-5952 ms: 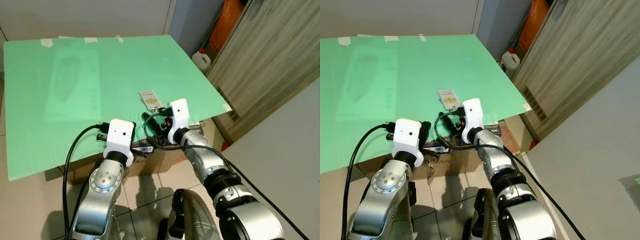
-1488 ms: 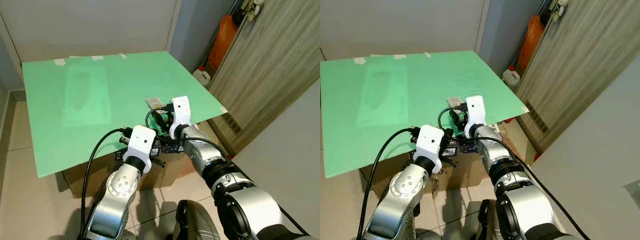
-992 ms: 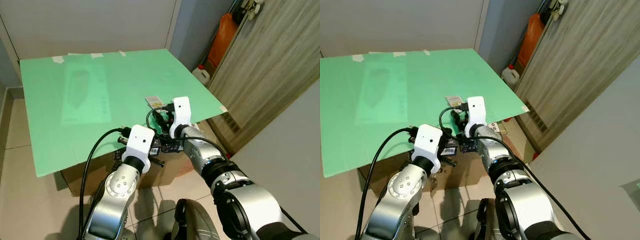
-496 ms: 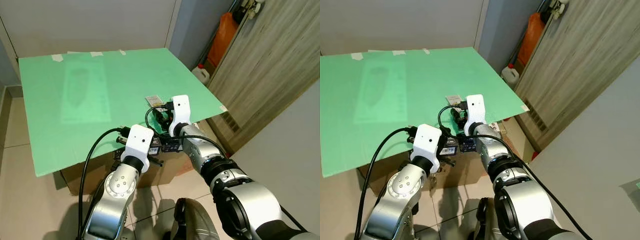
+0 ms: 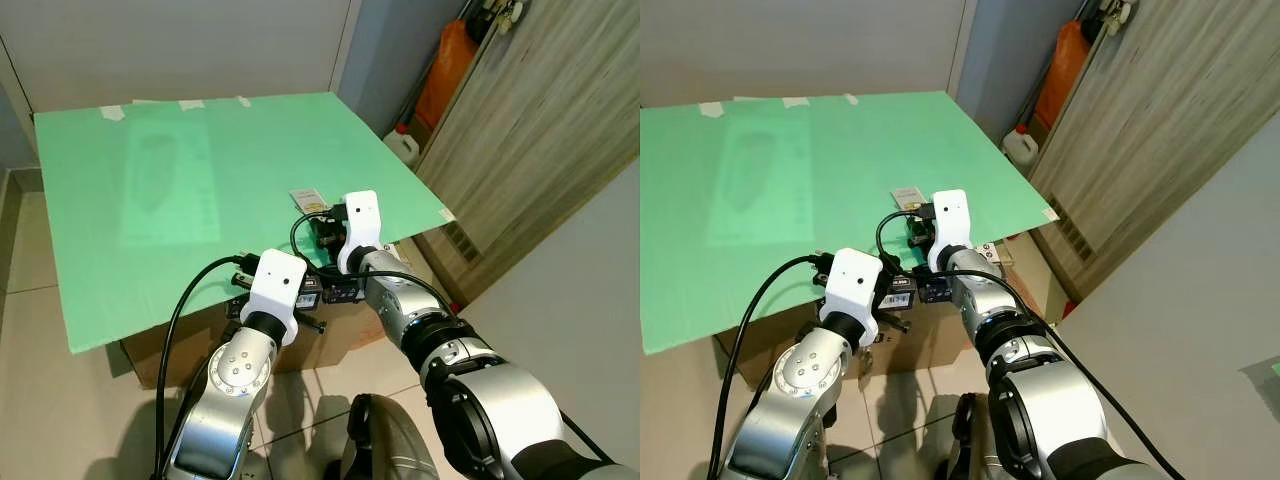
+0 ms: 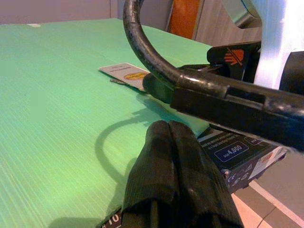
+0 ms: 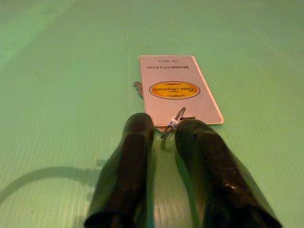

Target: Hang keys on a hook

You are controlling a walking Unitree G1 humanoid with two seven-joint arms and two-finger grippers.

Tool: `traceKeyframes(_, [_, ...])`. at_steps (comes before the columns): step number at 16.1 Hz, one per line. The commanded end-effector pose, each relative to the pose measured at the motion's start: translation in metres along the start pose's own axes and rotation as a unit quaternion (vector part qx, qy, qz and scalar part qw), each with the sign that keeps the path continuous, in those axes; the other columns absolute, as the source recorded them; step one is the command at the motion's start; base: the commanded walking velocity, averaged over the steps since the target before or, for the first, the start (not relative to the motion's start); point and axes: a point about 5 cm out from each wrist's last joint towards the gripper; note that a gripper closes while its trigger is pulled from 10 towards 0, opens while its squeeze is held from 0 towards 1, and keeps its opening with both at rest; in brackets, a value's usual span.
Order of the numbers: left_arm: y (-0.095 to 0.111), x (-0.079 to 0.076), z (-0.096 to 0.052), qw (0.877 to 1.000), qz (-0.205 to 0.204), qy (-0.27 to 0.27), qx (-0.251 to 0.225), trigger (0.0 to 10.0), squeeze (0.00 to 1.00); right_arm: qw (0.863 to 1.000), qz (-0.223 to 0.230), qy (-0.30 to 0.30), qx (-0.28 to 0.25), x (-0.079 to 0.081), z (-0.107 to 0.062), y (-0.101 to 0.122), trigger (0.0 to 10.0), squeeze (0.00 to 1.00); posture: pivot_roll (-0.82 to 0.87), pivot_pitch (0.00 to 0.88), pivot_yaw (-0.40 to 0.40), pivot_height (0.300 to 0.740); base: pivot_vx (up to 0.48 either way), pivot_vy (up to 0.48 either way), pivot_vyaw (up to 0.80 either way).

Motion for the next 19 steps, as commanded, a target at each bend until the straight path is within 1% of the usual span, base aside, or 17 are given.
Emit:
traceKeyframes(1, [0.002,-0.003,-0.002,1.000,-0.003,-0.001,-0.001,10.0,0.00,1.000,0.009,0.009,-0.009,0.008,0.003,0.005,0.0,0.00,0.24,0.118,-0.221,0.602,0.000,0.000,0.00])
traceKeyframes(13, [-0.001,0.000,-0.001,1.000,-0.001,0.003,0.004,10.0,0.00,1.000,0.013,0.013,-0.015,0.006,0.002,0.006,0.0,0.00,0.23,0.111,-0.222,0.602,0.000,0.000,0.00])
traceKeyframes(15, [-0.001,0.000,-0.001,1.000,-0.001,0.003,0.004,10.0,0.00,1.000,0.007,0.011,-0.024,0.004,0.003,0.013,0.0,0.00,0.24,0.109,-0.223,0.602,0.000,0.000,0.00])
traceKeyframes(16, [-0.002,0.001,-0.001,1.000,0.000,0.005,0.005,10.0,0.00,0.998,-0.009,0.032,-0.061,0.009,0.006,0.036,0.0,0.00,0.24,0.103,-0.227,0.602,0.000,0.000,0.00])
traceKeyframes(17, [-0.002,0.001,0.000,1.000,0.001,0.006,0.006,10.0,0.00,0.995,-0.020,0.039,-0.087,0.009,0.007,0.054,0.0,0.00,0.23,0.097,-0.228,0.602,0.000,0.000,0.00])
traceKeyframes(18, [-0.003,0.001,0.000,1.000,0.002,0.006,0.006,10.0,0.00,0.995,-0.023,0.032,-0.095,0.002,0.006,0.062,0.0,0.00,0.23,0.094,-0.229,0.602,0.000,0.000,0.00])
traceKeyframes(19, [-0.003,0.001,0.001,1.000,0.002,0.006,0.006,10.0,0.00,0.995,-0.025,0.027,-0.097,-0.002,0.005,0.065,0.0,0.00,0.23,0.088,-0.231,0.602,0.000,0.000,0.00])
Point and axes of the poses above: a point about 5 cm out from each wrist's last joint towards the gripper, its own z axis pointing out of the wrist towards the gripper, its own y axis along the axis of the wrist's last joint, x = y × z, and after that the axes turned 3 degrees about z, right-handed
